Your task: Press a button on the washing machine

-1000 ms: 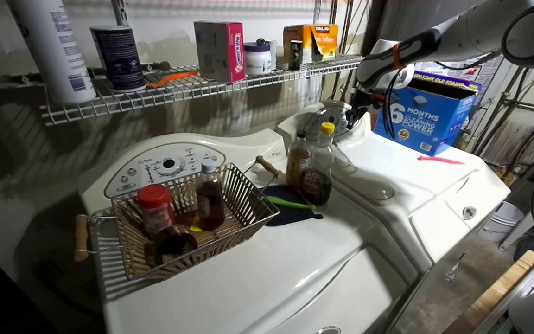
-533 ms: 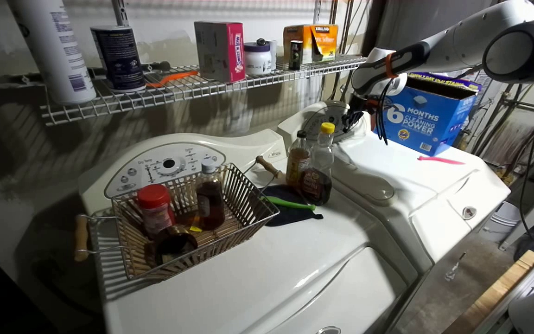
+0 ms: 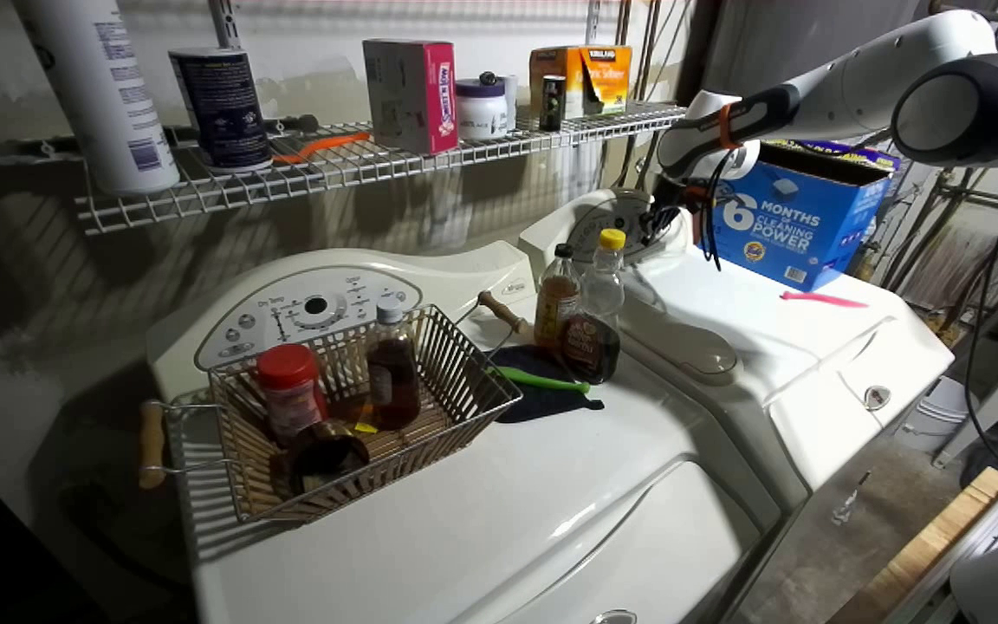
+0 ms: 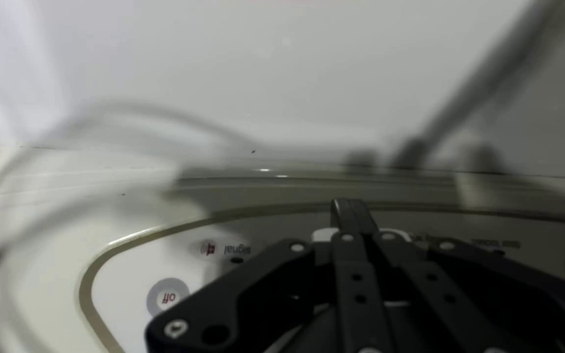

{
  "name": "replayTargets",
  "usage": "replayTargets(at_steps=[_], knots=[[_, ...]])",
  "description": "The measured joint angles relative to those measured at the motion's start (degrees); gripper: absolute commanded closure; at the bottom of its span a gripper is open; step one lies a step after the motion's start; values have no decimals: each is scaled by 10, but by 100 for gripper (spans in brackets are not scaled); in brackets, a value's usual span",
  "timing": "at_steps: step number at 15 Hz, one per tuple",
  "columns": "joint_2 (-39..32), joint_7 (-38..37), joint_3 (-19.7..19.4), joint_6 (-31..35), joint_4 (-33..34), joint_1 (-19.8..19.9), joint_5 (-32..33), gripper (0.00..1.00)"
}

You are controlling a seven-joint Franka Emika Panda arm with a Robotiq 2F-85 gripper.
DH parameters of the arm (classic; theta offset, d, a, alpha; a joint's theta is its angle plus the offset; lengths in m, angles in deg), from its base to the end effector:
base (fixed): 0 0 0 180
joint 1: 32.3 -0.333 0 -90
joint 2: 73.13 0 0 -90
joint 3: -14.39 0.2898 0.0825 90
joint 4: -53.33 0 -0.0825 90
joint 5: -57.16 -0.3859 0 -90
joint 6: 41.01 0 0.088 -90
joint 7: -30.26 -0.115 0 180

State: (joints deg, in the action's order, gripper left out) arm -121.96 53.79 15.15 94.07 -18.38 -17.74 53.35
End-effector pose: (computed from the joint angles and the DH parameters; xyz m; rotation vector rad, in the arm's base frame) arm 0.7385 -0.1828 0.2475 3.0871 0.1899 0.4046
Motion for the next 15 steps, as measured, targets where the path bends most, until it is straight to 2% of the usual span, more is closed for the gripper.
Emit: replayTargets(at_steps=[10,15], knots=[[-16,-3,4,-23,31,3,0,100],[-26,-38,4,-42,51,3,0,100]])
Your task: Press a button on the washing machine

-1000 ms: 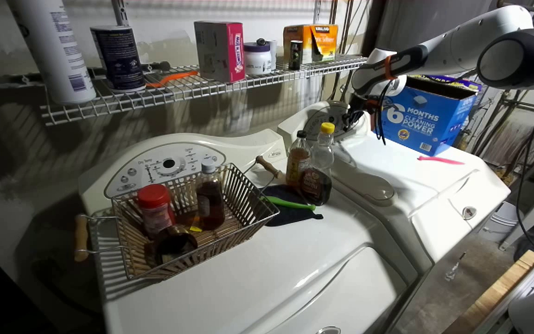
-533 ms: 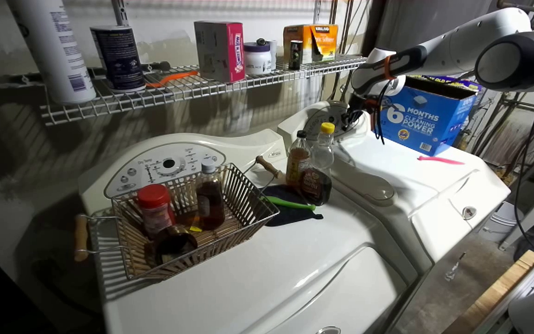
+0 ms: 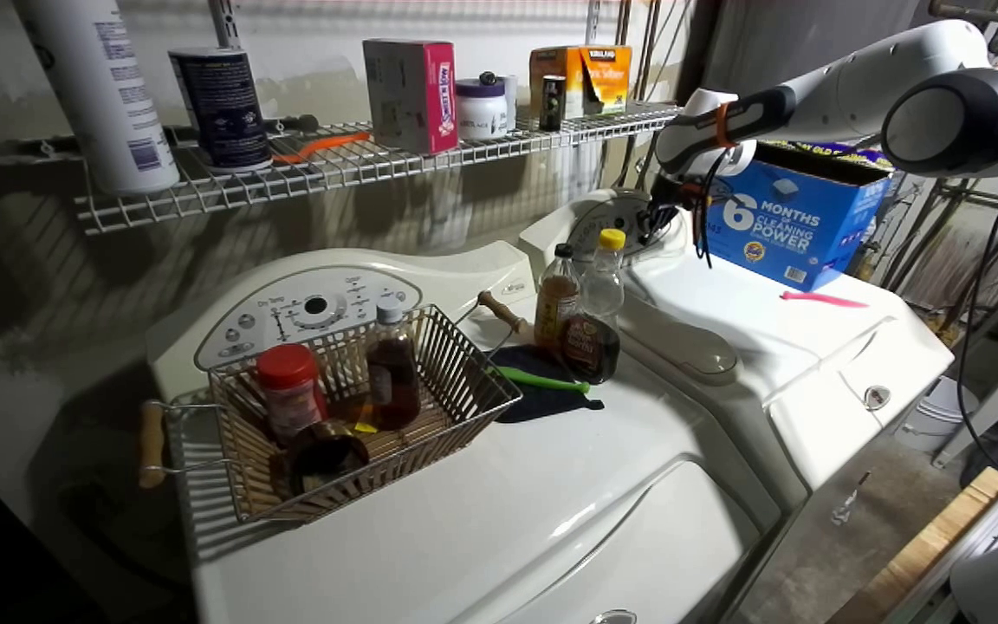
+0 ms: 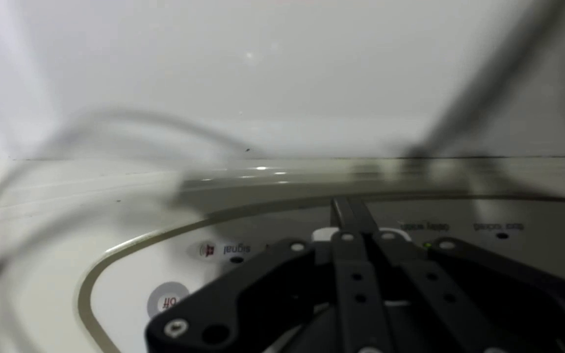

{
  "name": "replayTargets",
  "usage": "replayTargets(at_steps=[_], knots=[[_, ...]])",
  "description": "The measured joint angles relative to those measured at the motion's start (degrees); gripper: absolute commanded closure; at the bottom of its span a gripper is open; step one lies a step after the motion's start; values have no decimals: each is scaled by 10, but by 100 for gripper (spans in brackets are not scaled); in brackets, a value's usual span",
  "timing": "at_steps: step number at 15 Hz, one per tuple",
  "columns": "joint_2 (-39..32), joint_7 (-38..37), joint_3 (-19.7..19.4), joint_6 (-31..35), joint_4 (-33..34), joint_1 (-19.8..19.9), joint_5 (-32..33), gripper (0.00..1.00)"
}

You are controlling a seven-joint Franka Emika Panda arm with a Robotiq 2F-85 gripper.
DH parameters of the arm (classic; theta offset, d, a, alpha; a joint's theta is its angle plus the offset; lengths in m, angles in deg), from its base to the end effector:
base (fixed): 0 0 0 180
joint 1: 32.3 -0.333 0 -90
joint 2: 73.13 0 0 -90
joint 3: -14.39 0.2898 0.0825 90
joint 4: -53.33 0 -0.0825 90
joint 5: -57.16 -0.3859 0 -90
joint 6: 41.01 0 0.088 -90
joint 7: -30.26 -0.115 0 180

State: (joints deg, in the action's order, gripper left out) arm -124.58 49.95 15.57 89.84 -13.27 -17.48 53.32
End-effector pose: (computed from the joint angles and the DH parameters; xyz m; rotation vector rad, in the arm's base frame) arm 0.7465 -0.1838 0.2480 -3.1153 -0.0902 -0.3667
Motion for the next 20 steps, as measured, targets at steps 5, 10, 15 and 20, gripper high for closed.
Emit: replayTargets(at_steps=[5,10,15,20], knots=[[-11,-66,-2,-23,24,-2,0,100],[-16,-84,-2,-40,33,-2,0,100],[10,-27,2,-62,2,0,-1,68],[123,-8,-6,-80,-113,-2,4,34]])
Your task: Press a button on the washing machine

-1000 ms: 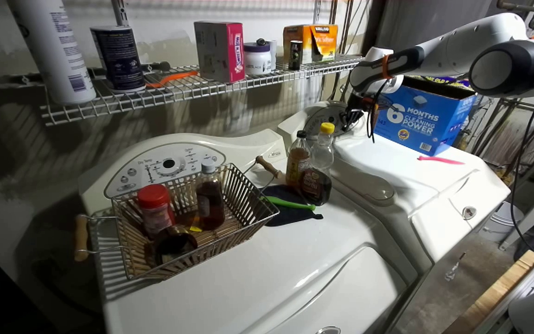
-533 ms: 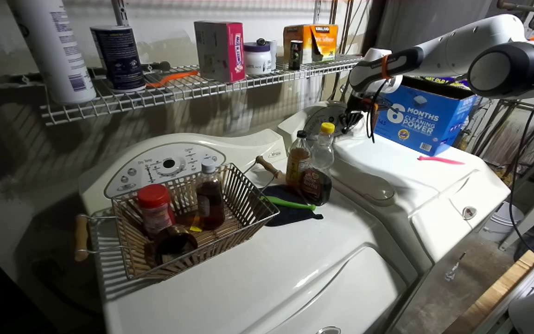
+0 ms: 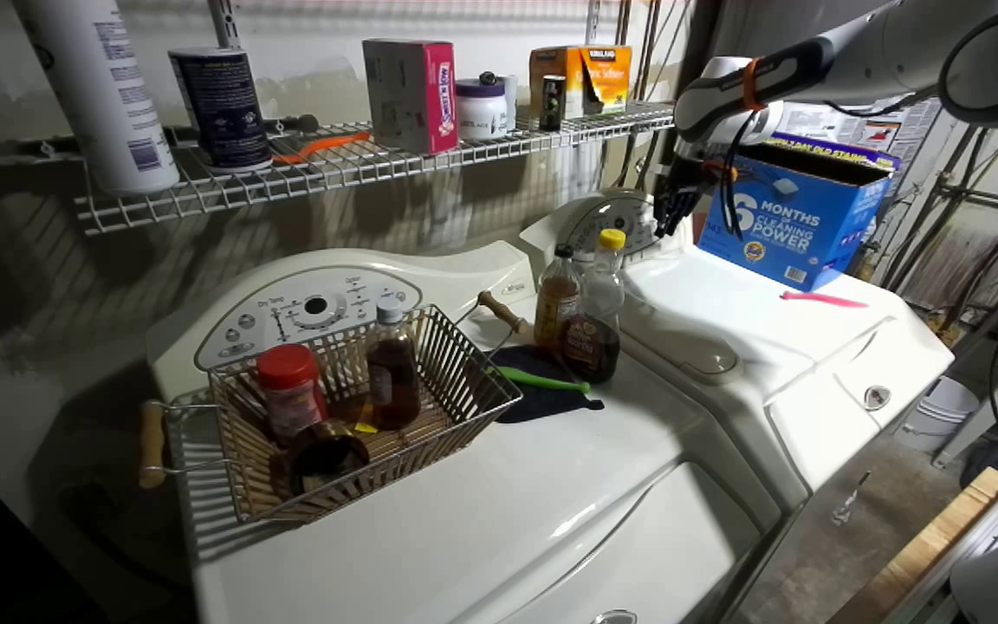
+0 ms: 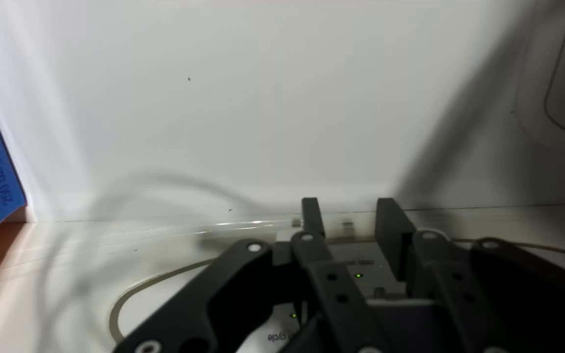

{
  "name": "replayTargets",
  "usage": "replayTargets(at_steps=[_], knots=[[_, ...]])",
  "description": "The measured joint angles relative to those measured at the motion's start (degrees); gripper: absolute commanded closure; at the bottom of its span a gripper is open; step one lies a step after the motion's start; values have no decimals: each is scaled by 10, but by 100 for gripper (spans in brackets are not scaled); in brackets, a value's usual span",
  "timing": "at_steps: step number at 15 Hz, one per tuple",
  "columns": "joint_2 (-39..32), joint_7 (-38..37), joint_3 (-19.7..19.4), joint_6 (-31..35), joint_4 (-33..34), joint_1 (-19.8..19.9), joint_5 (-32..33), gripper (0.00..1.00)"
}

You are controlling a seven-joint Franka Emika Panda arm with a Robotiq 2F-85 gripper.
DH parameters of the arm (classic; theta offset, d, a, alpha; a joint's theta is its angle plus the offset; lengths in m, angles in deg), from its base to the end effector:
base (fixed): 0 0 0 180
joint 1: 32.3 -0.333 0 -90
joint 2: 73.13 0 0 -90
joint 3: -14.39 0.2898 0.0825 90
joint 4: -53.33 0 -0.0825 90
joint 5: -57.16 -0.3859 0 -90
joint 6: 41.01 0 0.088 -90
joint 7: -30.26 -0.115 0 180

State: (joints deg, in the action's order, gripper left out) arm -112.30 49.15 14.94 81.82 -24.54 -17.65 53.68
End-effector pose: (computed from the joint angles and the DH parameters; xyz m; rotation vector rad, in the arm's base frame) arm 0.7059 -0.1756 0.2982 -3.1081 -0.0789 -0.1766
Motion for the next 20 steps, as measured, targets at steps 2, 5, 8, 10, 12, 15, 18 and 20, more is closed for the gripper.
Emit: replayTargets(at_steps=[2,5,8,10,12,15,18,20], knots=[[51,2,-2,0,-50,-1,1,20],[131,8,-7,0,-128,-9,10,2],[214,3,-13,0,-209,-28,32,0],[270,-11,-17,1,-264,-42,49,0],[328,-26,-19,8,-320,-54,67,0],[406,-43,-23,39,-395,-66,107,0],[459,-46,-26,71,-451,-67,133,0],[469,-46,-27,77,-464,-67,135,0]])
